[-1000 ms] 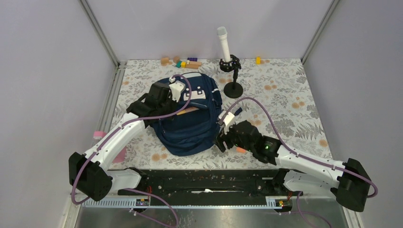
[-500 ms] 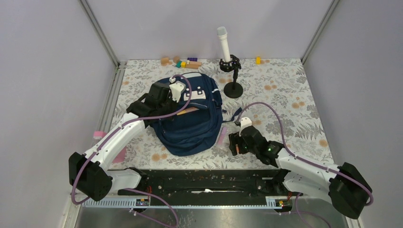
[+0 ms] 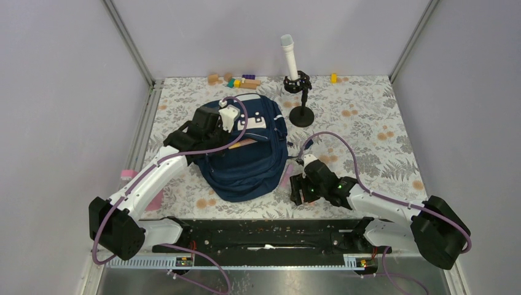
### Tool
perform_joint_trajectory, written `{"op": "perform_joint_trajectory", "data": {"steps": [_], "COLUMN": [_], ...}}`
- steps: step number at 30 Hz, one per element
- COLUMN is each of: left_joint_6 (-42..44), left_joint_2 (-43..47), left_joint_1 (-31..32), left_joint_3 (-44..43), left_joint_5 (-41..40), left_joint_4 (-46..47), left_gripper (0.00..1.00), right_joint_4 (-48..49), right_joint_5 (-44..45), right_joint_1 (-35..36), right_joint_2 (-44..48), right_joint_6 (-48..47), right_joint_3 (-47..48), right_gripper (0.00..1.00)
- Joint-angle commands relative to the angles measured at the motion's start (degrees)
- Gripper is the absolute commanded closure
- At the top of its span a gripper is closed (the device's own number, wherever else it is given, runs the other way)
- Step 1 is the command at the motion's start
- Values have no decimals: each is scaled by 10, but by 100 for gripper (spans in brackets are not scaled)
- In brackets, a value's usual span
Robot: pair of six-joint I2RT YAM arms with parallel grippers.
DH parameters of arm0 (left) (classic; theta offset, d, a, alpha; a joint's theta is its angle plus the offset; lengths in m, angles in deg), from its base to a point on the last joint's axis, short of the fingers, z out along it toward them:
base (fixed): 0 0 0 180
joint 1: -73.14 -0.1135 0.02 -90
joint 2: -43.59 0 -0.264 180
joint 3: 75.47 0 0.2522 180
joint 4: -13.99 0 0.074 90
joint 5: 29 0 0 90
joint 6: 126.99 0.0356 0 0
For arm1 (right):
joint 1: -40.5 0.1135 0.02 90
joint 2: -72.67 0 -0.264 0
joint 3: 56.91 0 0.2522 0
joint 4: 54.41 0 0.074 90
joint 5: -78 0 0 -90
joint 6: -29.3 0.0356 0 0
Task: Pack the student bag
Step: Pick up the stationery from the center of the board.
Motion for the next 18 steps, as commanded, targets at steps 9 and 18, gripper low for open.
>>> {"op": "perform_joint_trajectory", "data": {"steps": [9,18], "left_joint_6": [-13,-13], "left_joint_2": [24,22], "left_joint_1": [-5,-5], "left_joint_3": [-33,-33], "left_joint_5": [3,6], "left_joint_4": [7,7], "left_gripper": [100,100], "right_joint_4": [-69,-86], "right_joint_5": [89,167], "right_joint_1": [60,107], "right_joint_2": [-24,-89], "right_joint_6": [29,57], "right_joint_3": [41,62], "right_gripper": [30,37]}}
